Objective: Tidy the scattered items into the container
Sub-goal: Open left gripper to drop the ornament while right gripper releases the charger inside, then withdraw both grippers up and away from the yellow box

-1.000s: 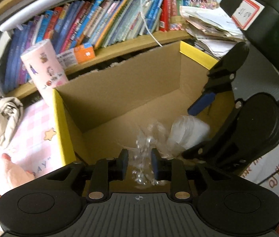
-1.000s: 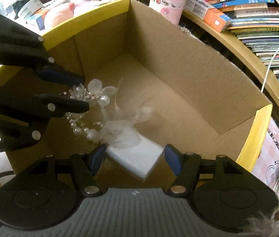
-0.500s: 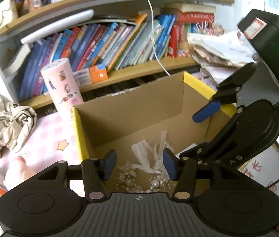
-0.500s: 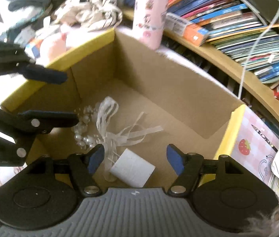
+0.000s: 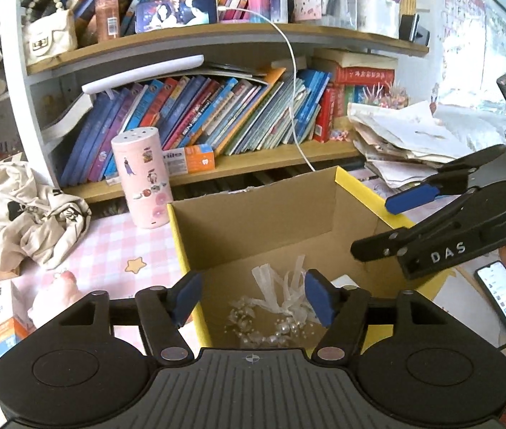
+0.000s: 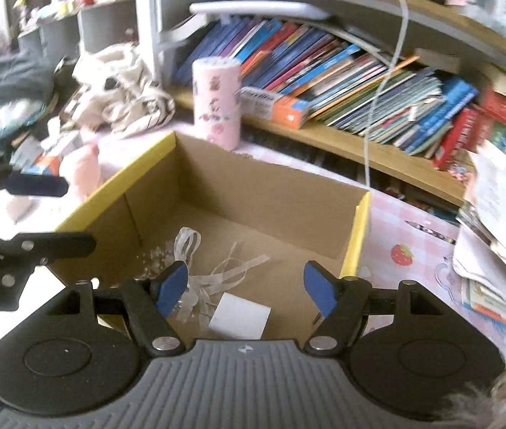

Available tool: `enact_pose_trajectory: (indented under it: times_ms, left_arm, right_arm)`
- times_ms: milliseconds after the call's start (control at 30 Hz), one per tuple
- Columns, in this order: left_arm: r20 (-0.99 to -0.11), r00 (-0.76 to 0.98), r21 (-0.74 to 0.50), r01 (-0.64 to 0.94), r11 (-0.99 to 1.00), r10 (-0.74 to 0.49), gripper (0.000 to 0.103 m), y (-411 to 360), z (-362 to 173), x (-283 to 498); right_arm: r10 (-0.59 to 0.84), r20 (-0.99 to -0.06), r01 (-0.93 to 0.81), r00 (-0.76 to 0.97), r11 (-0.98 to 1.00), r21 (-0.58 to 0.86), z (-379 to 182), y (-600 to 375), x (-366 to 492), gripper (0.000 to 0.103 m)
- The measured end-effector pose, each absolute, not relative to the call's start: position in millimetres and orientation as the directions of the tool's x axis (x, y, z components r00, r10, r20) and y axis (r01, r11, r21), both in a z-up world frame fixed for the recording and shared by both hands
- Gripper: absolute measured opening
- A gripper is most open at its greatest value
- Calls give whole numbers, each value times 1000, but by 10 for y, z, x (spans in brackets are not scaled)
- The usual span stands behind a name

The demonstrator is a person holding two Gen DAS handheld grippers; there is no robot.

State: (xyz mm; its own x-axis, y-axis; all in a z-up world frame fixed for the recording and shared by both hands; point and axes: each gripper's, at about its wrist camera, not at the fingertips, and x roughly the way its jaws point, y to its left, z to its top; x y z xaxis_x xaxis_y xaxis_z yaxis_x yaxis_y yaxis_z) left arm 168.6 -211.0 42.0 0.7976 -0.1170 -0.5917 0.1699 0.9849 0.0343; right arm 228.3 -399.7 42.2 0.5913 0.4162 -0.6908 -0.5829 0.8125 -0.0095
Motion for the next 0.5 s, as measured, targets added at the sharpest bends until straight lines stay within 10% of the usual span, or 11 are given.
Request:
enact_pose_trajectory:
  times_ms: [500]
  left_arm:
    - [-560, 813, -54, 155, 986, -158, 74, -1628, 396, 1072]
  right_arm:
    - [273, -584, -325, 764, 946, 17, 492, -4009, 1359, 72]
